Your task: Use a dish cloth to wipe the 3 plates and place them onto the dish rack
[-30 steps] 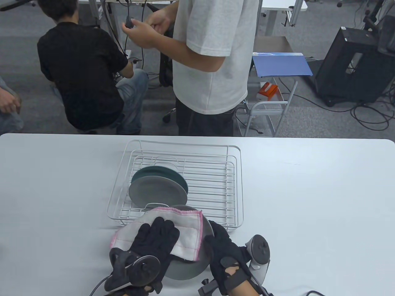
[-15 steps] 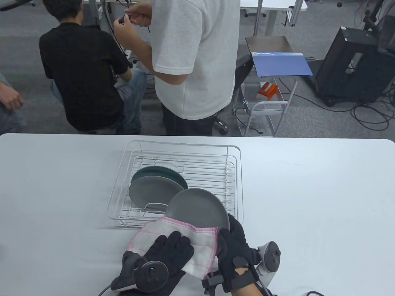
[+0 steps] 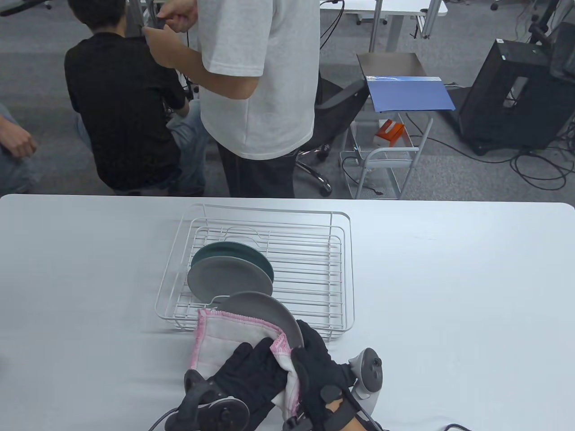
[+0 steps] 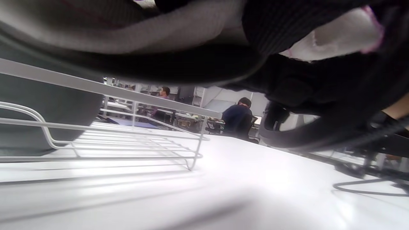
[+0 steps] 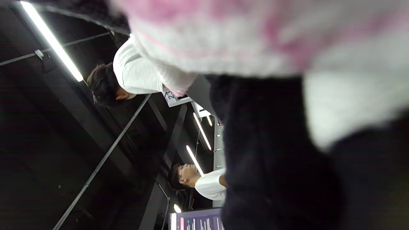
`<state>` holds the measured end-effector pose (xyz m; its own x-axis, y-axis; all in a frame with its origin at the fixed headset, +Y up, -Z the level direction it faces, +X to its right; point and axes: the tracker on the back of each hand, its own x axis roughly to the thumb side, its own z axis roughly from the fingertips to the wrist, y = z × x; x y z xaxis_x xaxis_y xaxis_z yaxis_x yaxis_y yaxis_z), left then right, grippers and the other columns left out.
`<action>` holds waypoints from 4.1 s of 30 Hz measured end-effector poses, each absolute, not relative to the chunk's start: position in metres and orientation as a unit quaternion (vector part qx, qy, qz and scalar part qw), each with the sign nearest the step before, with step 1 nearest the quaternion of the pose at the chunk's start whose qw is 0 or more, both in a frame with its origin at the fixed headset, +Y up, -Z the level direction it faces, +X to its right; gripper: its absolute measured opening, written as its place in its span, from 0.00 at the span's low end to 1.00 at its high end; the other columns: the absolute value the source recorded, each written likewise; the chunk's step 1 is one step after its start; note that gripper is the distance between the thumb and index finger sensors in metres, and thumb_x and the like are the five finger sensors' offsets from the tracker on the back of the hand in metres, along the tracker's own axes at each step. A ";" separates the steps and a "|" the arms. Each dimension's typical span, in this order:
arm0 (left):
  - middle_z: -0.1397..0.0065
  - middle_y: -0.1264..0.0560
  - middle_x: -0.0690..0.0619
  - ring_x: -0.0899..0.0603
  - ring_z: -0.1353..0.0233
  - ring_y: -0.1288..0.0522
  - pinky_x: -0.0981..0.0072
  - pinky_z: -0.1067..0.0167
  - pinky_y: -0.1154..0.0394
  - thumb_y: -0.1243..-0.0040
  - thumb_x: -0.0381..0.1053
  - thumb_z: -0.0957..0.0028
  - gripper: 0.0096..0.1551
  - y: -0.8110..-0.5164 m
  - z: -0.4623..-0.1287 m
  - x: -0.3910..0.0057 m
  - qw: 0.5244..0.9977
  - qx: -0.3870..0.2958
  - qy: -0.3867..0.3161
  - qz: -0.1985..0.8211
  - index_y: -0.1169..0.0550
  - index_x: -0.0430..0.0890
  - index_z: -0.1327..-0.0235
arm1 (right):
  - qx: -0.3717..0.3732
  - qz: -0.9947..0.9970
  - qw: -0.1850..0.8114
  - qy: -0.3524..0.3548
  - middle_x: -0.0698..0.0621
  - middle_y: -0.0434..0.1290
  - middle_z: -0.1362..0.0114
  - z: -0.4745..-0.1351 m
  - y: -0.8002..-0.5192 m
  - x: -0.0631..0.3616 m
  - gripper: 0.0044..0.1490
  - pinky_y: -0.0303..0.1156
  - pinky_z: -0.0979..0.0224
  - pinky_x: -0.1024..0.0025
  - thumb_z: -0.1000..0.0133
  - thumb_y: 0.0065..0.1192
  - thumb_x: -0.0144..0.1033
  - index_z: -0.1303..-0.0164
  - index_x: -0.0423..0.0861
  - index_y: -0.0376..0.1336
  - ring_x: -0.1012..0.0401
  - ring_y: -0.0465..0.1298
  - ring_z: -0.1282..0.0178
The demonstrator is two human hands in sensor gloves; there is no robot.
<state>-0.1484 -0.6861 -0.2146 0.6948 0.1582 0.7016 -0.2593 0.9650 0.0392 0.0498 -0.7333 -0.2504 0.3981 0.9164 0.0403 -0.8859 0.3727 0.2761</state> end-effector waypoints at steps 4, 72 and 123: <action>0.14 0.48 0.60 0.44 0.12 0.53 0.43 0.22 0.53 0.44 0.57 0.41 0.30 -0.684 -0.222 -0.157 0.929 0.087 -0.344 0.108 0.38 0.64 0.26 | 0.131 0.565 0.811 0.080 0.29 0.56 0.29 -0.250 -0.734 0.049 0.39 0.65 0.39 0.33 0.44 0.55 0.39 0.27 0.37 0.47 0.32 0.65 0.36; 0.15 0.38 0.51 0.39 0.14 0.45 0.41 0.24 0.49 0.44 0.56 0.42 0.30 -0.686 -0.229 -0.158 0.938 0.043 -0.321 0.122 0.33 0.56 0.25 | 0.065 0.530 0.841 -0.089 0.29 0.53 0.30 -0.244 -0.715 0.087 0.39 0.63 0.38 0.32 0.46 0.58 0.32 0.30 0.35 0.46 0.31 0.62 0.35; 0.16 0.36 0.53 0.42 0.14 0.45 0.41 0.24 0.47 0.44 0.55 0.42 0.29 -0.665 -0.231 -0.194 0.920 0.112 -0.310 0.212 0.31 0.57 0.26 | 0.039 0.468 0.876 -0.109 0.31 0.57 0.31 -0.241 -0.712 0.083 0.37 0.66 0.39 0.34 0.49 0.59 0.26 0.32 0.36 0.49 0.33 0.66 0.36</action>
<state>-0.1936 -0.6653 -0.2313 0.7175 0.3215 0.6179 -0.4601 0.8848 0.0739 0.0826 -0.7124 -0.2410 0.5377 0.8120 0.2273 -0.8290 0.5583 -0.0332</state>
